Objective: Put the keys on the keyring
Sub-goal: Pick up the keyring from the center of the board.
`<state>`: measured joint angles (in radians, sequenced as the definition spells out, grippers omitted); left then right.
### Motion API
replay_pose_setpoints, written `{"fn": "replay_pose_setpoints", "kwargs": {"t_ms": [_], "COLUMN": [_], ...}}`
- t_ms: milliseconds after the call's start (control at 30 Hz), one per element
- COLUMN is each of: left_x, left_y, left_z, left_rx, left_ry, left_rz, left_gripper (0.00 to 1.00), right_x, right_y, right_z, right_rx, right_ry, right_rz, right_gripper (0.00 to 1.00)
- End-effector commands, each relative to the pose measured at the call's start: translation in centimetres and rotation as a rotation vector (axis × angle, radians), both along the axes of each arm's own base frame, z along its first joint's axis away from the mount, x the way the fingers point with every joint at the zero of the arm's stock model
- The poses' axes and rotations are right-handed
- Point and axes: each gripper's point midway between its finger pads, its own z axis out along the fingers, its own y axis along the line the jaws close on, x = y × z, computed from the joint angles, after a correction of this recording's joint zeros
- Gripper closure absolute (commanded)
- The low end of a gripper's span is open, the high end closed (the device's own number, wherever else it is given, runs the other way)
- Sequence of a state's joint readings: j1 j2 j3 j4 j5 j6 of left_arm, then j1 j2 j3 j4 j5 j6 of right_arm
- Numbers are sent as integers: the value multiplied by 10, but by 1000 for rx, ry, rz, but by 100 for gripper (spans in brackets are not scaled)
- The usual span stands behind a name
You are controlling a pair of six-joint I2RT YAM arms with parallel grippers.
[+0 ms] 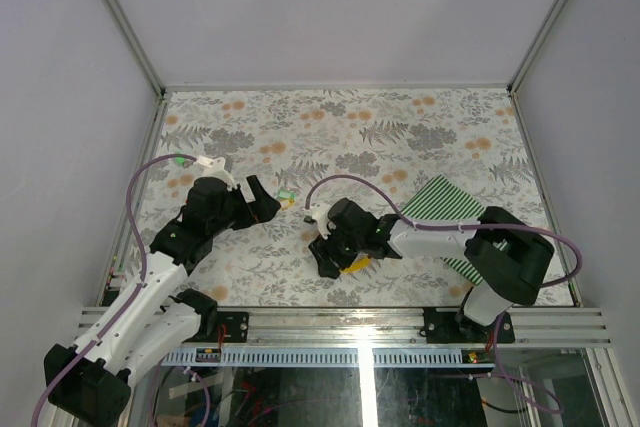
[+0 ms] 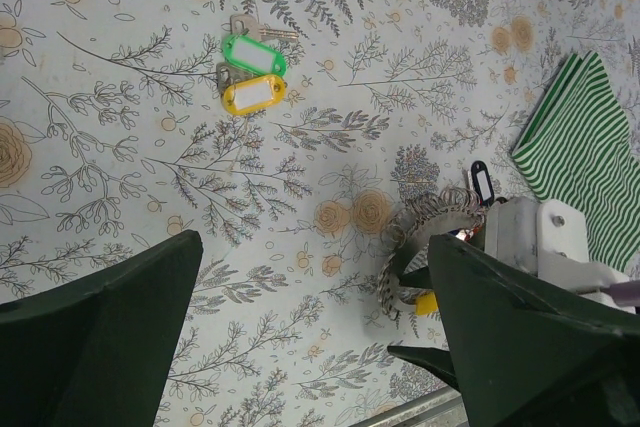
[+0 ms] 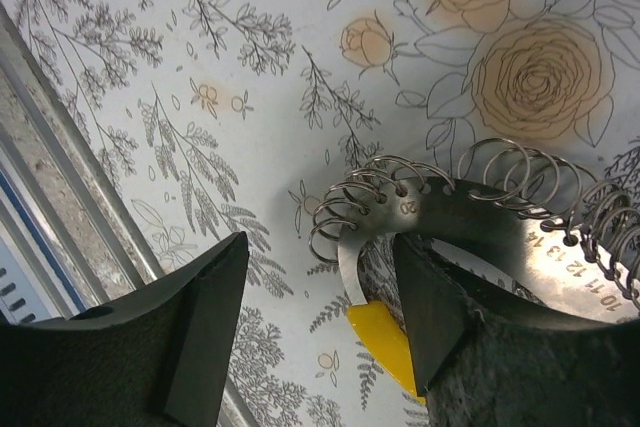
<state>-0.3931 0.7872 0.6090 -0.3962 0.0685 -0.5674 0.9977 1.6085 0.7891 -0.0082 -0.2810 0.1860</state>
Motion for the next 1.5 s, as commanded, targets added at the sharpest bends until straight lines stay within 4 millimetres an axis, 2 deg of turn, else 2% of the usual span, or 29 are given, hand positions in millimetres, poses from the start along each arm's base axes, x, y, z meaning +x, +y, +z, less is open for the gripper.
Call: {"fn": "replay_pose_setpoints", "kwargs": {"t_ms": [0, 133, 333, 467, 533, 633, 700, 933, 1033, 1133, 1267, 1467], "left_x": [6, 6, 4, 5, 5, 1, -4, -31, -43, -50, -53, -54], "left_y": [-2, 0, -1, -4, -7, -20, -33, -80, -97, -108, -119, -125], "left_z": [10, 14, 11, 9, 9, 5, 1, -30, -43, -56, -67, -82], "left_rx": [-7, -6, -7, -14, -21, -39, -49, -118, -160, -175, -189, -215], "left_ry": [-47, -60, -56, -56, -59, -67, -72, -56, -31, -4, 13, 36], "left_rz": [-2, 7, 1, -11, -21, -52, -81, -163, -200, -215, -228, -221], "left_gripper": [0, 0, 0, 0, 0, 1, 4, 19, 25, 30, 36, 44], "right_x": [14, 33, 61, 67, 66, 67, 72, 87, 88, 85, 84, 85], "right_y": [23, 27, 31, 36, 37, 24, 8, -67, -87, -94, -94, -94], "right_z": [6, 3, 21, 50, 78, 105, 115, 120, 122, 124, 123, 128], "right_rx": [49, 38, 129, 274, 372, 444, 433, 360, 378, 384, 384, 380], "right_ry": [-9, -54, -66, -65, -106, -185, -236, -252, -237, -242, -239, -249], "right_rz": [-67, -116, -215, -233, -215, -245, -309, -604, -665, -670, -662, -660], "right_gripper": [33, 32, 32, 32, 33, 32, 33, 44, 48, 49, 51, 52]}}
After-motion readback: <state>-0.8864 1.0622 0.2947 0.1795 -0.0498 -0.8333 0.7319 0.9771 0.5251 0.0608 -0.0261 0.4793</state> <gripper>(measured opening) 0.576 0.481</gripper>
